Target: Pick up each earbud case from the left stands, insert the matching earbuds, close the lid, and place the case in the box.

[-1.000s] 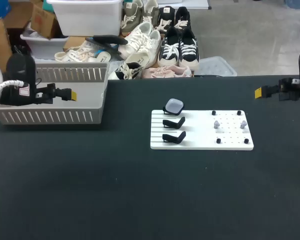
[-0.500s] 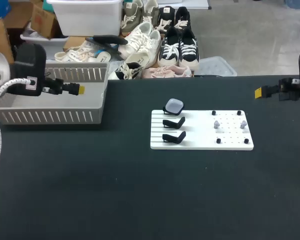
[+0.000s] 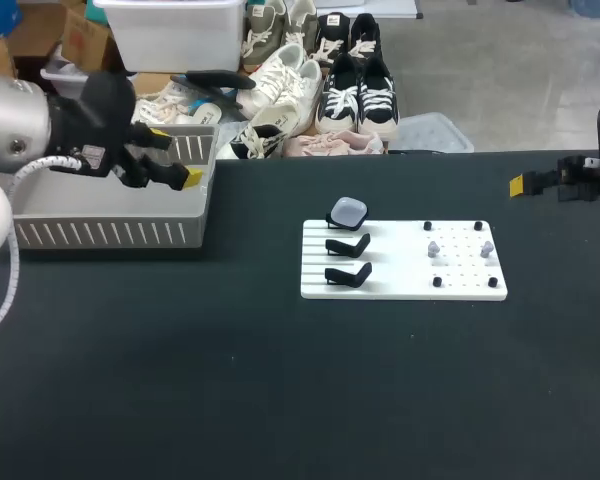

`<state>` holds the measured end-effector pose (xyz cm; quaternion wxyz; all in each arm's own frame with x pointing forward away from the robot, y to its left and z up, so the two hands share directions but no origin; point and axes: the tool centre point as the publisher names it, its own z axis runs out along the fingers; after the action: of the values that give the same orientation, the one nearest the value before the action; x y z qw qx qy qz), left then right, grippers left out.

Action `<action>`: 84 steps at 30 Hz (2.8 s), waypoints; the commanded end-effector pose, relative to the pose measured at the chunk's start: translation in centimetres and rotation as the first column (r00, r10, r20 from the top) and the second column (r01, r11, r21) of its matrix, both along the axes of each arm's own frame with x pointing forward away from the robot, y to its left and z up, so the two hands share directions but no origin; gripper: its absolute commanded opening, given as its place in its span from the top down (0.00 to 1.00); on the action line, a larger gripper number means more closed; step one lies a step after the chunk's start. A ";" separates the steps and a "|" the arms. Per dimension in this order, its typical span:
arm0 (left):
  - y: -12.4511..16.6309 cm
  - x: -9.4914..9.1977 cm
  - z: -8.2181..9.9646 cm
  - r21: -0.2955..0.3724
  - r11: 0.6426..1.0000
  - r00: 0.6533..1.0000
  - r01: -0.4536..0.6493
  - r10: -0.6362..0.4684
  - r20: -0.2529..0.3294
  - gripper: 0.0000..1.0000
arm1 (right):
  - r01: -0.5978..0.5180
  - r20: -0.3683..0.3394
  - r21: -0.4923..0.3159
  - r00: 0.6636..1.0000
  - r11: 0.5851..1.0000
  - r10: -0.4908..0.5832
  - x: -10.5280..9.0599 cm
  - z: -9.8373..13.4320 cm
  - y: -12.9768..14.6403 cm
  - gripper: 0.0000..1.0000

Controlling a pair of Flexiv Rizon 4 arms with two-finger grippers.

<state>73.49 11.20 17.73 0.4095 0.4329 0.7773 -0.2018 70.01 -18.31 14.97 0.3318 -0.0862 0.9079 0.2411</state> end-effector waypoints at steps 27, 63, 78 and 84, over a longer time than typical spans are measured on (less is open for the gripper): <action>-10.4 3.1 -8.0 -0.008 0.851 0.850 0.526 -0.526 -0.028 0.00 | -0.005 0.000 0.003 1.000 1.000 0.005 0.1 -0.1 -0.1 0.00; -17.6 5.5 -13.2 -0.123 0.793 0.794 0.596 -0.606 -0.059 0.13 | -0.005 0.000 0.003 1.000 1.000 0.005 0.1 -0.1 -0.1 0.00; -19.1 6.4 -14.5 -0.123 0.788 0.792 0.603 -0.610 -0.023 0.18 | -0.005 0.000 0.003 1.000 1.000 0.005 0.1 -0.1 -0.1 0.00; -19.2 6.8 -14.9 -0.126 0.790 0.795 0.600 -0.606 -0.020 0.38 | -0.005 0.000 0.003 1.000 1.000 0.005 0.1 -0.1 -0.1 0.00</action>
<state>79.79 -7.89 3.19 0.3263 0.6272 0.5995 -0.3752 70.01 -18.31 14.97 0.3317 -0.0862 0.9080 0.2411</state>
